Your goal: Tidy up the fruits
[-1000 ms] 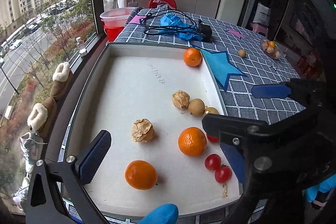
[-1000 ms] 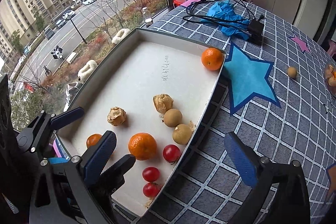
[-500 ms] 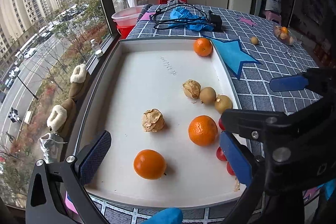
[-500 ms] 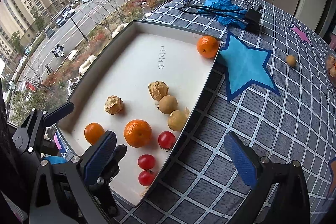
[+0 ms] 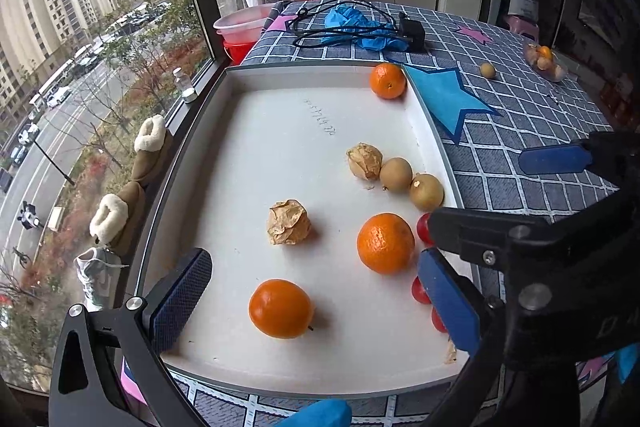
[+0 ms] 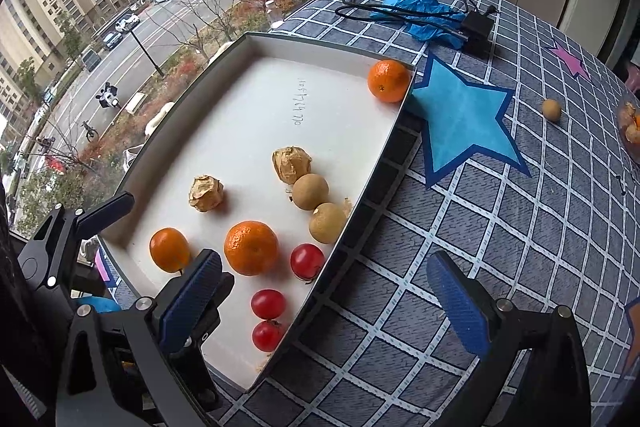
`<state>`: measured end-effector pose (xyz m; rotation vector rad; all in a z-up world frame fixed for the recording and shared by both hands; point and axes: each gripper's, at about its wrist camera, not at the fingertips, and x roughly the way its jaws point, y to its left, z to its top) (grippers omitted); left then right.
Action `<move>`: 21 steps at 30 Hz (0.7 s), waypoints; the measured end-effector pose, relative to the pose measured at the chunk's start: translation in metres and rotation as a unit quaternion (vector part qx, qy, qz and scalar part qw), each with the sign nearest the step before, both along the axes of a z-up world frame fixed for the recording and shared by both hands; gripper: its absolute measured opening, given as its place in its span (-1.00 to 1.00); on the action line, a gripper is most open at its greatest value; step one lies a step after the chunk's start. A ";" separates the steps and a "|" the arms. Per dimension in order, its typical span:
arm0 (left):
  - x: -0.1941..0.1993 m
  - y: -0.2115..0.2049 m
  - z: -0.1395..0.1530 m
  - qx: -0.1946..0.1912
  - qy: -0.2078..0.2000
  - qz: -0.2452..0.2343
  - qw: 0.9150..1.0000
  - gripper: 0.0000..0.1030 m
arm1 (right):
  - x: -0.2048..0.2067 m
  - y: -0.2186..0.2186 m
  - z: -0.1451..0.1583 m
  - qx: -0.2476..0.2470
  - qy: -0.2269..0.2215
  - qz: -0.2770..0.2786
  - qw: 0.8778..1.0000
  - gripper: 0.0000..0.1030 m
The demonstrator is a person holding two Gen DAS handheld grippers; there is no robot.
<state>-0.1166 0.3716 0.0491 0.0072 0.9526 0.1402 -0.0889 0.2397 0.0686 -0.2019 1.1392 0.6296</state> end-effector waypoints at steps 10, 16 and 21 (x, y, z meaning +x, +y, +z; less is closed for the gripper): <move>0.001 -0.002 -0.001 0.003 0.001 -0.002 1.000 1.00 | -0.001 -0.004 -0.003 -0.004 0.004 -0.003 1.000 1.00; -0.001 -0.005 -0.003 0.008 0.004 -0.002 1.000 1.00 | -0.003 -0.005 -0.004 -0.006 0.006 -0.002 1.000 1.00; 0.000 -0.005 -0.003 0.007 0.006 -0.001 1.000 1.00 | -0.006 -0.004 -0.003 -0.016 -0.003 0.003 1.000 1.00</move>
